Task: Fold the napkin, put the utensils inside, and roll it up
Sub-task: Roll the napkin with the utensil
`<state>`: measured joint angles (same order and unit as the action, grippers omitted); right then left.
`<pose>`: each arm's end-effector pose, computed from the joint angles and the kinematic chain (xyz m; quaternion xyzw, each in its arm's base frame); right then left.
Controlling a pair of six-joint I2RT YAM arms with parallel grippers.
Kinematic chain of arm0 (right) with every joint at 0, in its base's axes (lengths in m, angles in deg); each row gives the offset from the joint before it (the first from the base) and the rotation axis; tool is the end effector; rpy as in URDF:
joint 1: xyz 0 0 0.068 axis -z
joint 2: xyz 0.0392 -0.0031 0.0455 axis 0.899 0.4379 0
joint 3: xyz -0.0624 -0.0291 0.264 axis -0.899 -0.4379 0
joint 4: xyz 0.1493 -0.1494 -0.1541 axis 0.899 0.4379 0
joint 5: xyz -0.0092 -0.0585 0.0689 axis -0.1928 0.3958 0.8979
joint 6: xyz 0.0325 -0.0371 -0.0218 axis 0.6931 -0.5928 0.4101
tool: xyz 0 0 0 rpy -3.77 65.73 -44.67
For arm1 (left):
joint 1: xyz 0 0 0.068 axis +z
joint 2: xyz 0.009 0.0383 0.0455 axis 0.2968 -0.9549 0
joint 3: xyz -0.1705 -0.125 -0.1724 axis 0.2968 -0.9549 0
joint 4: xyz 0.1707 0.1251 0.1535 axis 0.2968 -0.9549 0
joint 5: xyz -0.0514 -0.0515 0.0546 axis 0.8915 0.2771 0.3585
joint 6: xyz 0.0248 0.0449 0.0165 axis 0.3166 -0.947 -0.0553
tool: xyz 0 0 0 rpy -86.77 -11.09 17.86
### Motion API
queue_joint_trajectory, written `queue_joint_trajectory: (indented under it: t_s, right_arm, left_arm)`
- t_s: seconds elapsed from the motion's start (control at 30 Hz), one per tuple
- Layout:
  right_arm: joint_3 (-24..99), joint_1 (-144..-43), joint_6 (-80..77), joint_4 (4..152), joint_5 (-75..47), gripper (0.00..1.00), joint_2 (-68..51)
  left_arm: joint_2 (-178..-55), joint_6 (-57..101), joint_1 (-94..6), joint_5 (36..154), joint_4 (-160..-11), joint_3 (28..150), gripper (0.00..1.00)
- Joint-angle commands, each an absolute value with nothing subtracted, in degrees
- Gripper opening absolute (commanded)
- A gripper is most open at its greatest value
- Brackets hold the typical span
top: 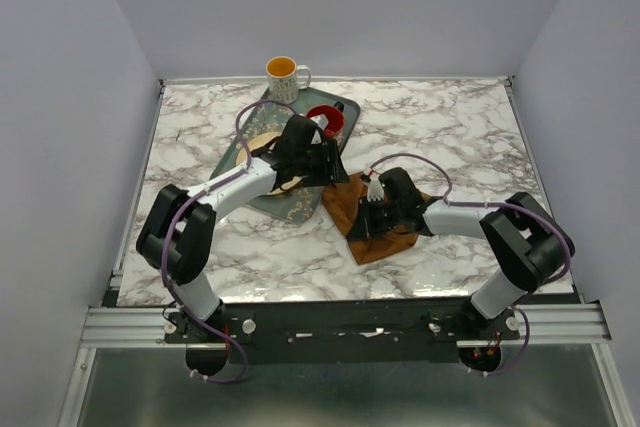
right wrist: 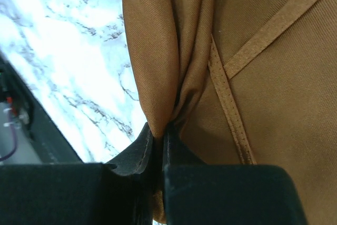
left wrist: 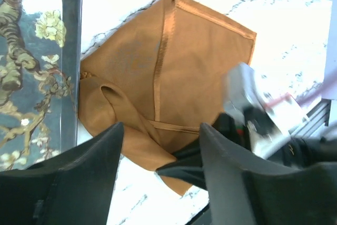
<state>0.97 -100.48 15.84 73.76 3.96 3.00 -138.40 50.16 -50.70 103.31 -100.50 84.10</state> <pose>0.2285 0.1877 0.1352 -0.1723 0.9027 0.3472 0.1865 0.3069 -0.2149 0.2274 0.0030 0.9118 -0.3397 0.2306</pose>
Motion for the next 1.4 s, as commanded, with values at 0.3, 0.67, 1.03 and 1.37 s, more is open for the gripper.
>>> queue_joint_trajectory:
  t_s: [0.3, 0.67, 1.03, 1.37]
  right_arm:
    - [-16.87, -93.39, 30.35, 49.43, 19.38, 0.01, 9.75]
    - [-20.91, -91.63, 29.56, 47.23, 17.97, 0.01, 8.87]
    - [-20.91, -91.19, 29.47, 46.0, 18.76, 0.01, 8.78]
    - [-20.83, -90.49, 28.77, 46.0, 19.55, 0.01, 8.43]
  left_arm:
    - [-132.44, 56.06, -54.7, 103.66, -98.97, 73.73, 0.65]
    - [-133.5, 70.22, -55.85, 98.56, -88.67, 64.85, 0.68]
    - [-138.94, 79.01, -56.29, 99.17, -83.58, 63.88, 0.65]
    - [-141.67, 80.95, -57.17, 93.11, -86.56, 65.72, 0.43]
